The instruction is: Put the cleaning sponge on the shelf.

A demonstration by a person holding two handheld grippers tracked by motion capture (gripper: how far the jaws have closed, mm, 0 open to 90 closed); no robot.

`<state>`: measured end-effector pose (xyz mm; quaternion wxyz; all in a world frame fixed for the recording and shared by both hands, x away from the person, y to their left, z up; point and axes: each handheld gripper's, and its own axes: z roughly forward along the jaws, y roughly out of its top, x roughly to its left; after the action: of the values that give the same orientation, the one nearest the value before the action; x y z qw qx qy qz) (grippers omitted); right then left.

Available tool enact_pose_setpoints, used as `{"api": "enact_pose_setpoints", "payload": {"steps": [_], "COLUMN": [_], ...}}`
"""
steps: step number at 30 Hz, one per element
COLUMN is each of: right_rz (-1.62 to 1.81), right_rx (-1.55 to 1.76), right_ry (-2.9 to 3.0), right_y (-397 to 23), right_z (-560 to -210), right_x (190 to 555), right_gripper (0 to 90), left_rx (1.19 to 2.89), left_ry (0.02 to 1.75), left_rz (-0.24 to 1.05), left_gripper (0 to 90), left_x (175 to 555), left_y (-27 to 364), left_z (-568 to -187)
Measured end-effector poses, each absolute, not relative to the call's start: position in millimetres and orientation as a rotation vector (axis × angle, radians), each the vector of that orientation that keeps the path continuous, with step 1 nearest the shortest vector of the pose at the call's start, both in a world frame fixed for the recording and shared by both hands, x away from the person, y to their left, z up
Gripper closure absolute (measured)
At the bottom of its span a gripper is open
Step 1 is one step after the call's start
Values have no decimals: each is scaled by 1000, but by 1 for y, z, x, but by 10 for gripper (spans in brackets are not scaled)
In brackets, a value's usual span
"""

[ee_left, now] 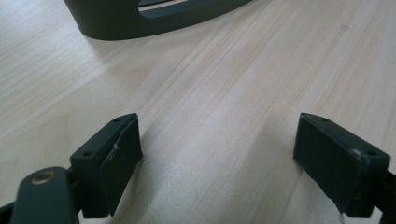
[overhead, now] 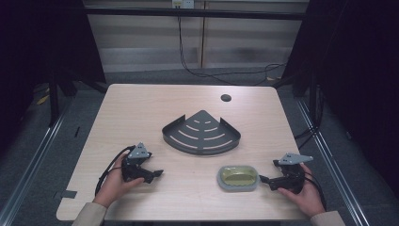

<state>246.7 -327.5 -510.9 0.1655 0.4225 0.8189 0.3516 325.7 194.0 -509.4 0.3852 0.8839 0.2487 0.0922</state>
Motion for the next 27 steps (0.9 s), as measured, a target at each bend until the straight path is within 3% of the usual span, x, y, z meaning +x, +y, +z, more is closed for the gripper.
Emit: {"api": "enact_pose_setpoints", "payload": {"steps": [6,11,27], "right_rz": [990,933,580], "right_rx": [1190,1238,875], "right_ry": [2363,2509,2915], "right_y": [-328,-330,-283], "right_z": [-509,-495,-431], "right_x": [248,254,274], "right_gripper": [133,223,314], "left_rx": [2251,2251,2251], "left_ry": [634,634,634], "left_rz": [235,235,234], "left_gripper": [145,145,145], "left_x": [326,326,326], "left_y": [194,194,194], "left_z": [-509,-509,-509]}}
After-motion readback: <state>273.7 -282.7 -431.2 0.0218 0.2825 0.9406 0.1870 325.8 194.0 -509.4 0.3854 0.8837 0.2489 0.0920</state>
